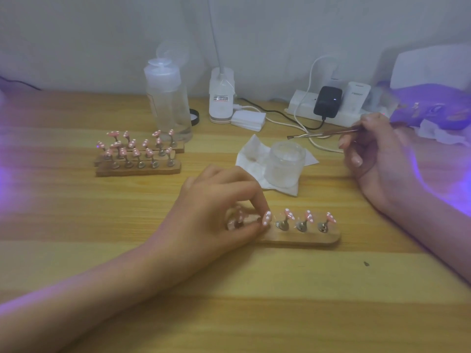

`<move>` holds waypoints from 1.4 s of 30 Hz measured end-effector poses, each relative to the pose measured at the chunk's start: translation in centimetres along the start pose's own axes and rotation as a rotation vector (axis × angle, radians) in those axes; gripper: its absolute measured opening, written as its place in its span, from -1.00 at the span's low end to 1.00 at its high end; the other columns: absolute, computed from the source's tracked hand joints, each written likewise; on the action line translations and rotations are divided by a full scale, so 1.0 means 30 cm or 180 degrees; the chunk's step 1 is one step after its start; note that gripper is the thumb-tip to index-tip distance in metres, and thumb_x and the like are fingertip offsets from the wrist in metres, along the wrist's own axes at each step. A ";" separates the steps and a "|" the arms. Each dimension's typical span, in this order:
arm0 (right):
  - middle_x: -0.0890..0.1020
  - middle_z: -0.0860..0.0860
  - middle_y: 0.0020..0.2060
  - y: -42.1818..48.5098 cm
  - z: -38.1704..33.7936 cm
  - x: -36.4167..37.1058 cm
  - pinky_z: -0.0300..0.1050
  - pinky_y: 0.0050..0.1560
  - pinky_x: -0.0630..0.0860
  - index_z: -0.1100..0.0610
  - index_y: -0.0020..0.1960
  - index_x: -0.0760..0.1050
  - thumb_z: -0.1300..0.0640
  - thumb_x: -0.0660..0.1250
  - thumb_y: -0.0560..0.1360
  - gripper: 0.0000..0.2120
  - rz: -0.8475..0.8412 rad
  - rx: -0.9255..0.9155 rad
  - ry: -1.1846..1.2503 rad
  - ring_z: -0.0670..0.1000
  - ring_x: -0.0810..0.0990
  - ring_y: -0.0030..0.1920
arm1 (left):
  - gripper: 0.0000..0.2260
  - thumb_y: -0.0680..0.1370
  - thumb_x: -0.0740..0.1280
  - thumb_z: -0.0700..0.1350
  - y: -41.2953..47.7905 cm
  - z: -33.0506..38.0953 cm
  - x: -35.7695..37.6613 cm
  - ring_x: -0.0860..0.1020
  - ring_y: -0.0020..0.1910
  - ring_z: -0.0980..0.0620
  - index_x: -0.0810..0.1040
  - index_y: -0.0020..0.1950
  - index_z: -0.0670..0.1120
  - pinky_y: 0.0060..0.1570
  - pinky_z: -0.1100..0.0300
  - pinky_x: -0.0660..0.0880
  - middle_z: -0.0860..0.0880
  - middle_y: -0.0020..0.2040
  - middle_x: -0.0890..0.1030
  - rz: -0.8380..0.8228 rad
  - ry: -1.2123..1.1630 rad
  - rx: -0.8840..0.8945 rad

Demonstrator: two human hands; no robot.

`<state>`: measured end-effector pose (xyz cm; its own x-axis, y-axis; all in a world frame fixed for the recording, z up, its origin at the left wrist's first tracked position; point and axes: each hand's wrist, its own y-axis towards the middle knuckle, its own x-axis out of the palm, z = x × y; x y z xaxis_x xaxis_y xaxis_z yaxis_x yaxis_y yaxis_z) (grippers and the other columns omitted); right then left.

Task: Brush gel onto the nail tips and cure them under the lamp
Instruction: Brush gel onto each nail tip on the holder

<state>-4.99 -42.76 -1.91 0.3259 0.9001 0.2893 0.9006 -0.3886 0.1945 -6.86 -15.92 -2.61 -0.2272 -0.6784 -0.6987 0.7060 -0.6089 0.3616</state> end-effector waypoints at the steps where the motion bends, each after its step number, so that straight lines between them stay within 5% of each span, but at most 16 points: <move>1: 0.60 -0.01 -0.44 -0.001 0.000 -0.002 -0.30 -0.52 0.19 0.02 -0.23 0.39 0.11 0.19 0.65 -0.73 0.0013 -0.0060 0.0007 -0.07 0.33 -0.53 | -0.93 0.45 0.41 0.11 -0.005 0.003 0.001 0.47 0.12 0.09 0.58 -0.17 0.15 0.12 -0.12 0.37 0.20 0.00 0.58 0.0092 0.0181 0.0107; 4: 0.58 -0.10 -0.46 -0.009 -0.005 -0.003 -0.28 -0.54 0.19 0.01 -0.23 0.34 0.13 0.16 0.64 -0.74 -0.0045 -0.0395 -0.0124 -0.04 0.38 -0.48 | -0.91 0.43 0.43 0.10 -0.007 0.021 -0.004 0.45 0.11 0.14 0.62 -0.19 0.11 0.11 -0.06 0.35 0.21 0.04 0.57 0.0365 0.0593 0.0410; 7: 0.58 -0.08 -0.45 -0.021 -0.031 0.001 -0.27 -0.56 0.22 -0.01 -0.22 0.31 0.14 0.13 0.63 -0.76 -0.0303 -0.0750 -0.0486 -0.01 0.39 -0.51 | -0.94 0.44 0.42 0.07 0.039 0.066 -0.068 0.55 0.09 0.15 0.60 -0.20 0.12 -0.01 0.32 0.40 0.17 0.03 0.63 0.0301 -0.0784 0.0149; 10: 0.60 0.03 -0.45 -0.020 -0.081 0.022 -0.26 -0.54 0.33 -0.03 -0.22 0.35 0.12 0.17 0.63 -0.76 -0.0778 -0.0833 -0.0985 0.01 0.43 -0.57 | -0.89 0.47 0.49 -0.05 0.123 0.067 -0.159 0.61 -0.11 0.22 0.57 -0.15 0.07 -0.25 0.48 0.44 0.09 -0.03 0.71 0.0073 -0.1692 0.0051; 14: 0.61 0.14 -0.41 -0.013 -0.135 0.060 -0.17 -0.51 0.45 0.07 -0.18 0.34 0.13 0.19 0.63 -0.79 -0.1340 -0.0854 -0.1528 0.07 0.51 -0.53 | -0.94 0.52 0.43 -0.12 0.223 0.030 -0.202 0.58 -0.25 0.14 0.57 -0.09 0.01 -0.30 0.37 0.43 0.03 -0.08 0.72 -0.0223 -0.1376 0.0022; 21: 0.62 0.15 -0.39 0.001 -0.142 0.079 -0.13 -0.46 0.50 0.11 -0.18 0.36 0.16 0.20 0.63 -0.80 -0.1686 -0.0803 -0.1914 0.09 0.57 -0.47 | -0.93 0.53 0.43 -0.04 0.324 -0.022 -0.132 0.38 -0.35 0.14 0.63 -0.15 0.08 -0.26 0.37 0.40 0.17 -0.09 0.66 0.0246 -0.2335 -0.0431; 26: 0.64 0.14 -0.37 0.000 -0.116 0.076 -0.08 -0.39 0.57 0.10 -0.16 0.38 0.18 0.19 0.66 -0.79 -0.1852 -0.0518 -0.1946 0.12 0.60 -0.41 | -0.94 0.52 0.43 0.00 0.299 -0.064 -0.081 0.42 -0.41 0.14 0.57 -0.10 0.08 -0.32 0.36 0.44 0.12 -0.14 0.63 -0.0005 -0.2524 -0.0527; 42: 0.57 0.08 -0.48 0.019 -0.106 0.024 -0.23 -0.51 0.41 0.02 -0.27 0.43 0.13 0.18 0.57 -0.76 -0.0761 -0.0578 -0.0877 0.06 0.49 -0.54 | -0.95 0.50 0.44 -0.07 0.229 -0.118 -0.003 0.66 -0.29 0.05 0.66 -0.09 0.09 -0.41 0.30 0.51 0.04 -0.12 0.70 0.0469 -0.2325 -0.0474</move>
<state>-5.15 -42.96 1.39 0.2006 0.9788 -0.0413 0.9030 -0.1684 0.3954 0.37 -18.60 -2.24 -0.4733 -0.8798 -0.0446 0.8348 -0.4641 0.2962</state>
